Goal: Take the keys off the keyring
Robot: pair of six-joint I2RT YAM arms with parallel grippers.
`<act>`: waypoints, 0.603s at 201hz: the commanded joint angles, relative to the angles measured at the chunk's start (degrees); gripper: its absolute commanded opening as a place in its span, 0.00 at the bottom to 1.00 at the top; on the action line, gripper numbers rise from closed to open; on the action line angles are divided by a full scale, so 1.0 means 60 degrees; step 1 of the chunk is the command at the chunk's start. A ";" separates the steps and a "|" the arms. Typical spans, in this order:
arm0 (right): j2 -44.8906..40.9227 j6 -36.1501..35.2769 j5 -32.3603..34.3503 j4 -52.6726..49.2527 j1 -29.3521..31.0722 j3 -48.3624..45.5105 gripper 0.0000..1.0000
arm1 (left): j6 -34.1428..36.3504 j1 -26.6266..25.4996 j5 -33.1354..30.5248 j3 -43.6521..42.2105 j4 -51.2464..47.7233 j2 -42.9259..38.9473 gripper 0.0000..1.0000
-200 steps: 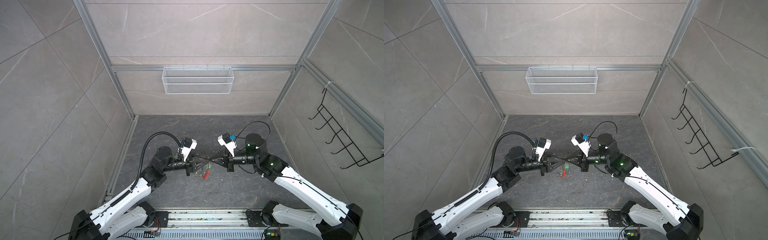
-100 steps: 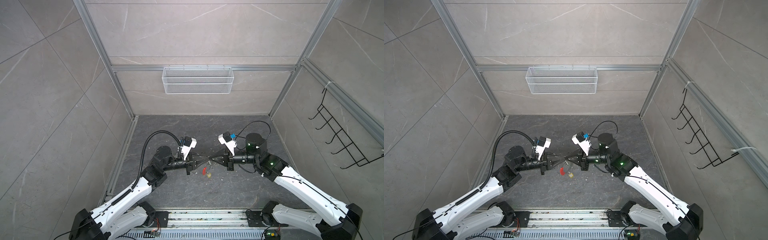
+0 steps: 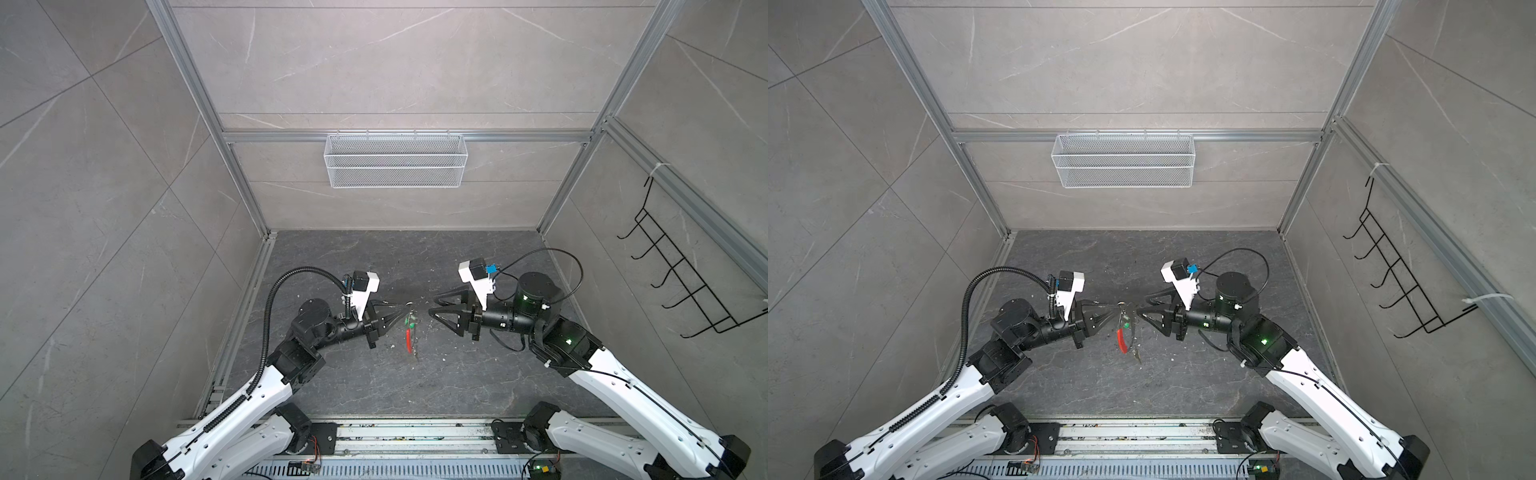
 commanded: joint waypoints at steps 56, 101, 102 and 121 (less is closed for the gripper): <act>0.0660 0.0236 -0.1412 0.0590 0.0068 -0.0490 0.45 | 0.0125 -0.0097 -0.0040 0.0260 0.0670 -0.0045 0.00; 0.0822 0.0449 -0.1282 0.1032 0.0134 -0.0547 0.40 | 0.0083 -0.0148 -0.0084 0.0233 0.0876 -0.0030 0.00; 0.0826 0.0451 -0.1282 0.1039 0.0130 -0.0548 0.40 | 0.0081 -0.0153 -0.0084 0.0239 0.0883 -0.0029 0.00; 0.0902 0.0496 -0.1260 0.1147 0.0213 -0.0507 0.43 | 0.0079 -0.0169 -0.0178 0.0233 0.0919 -0.0001 0.00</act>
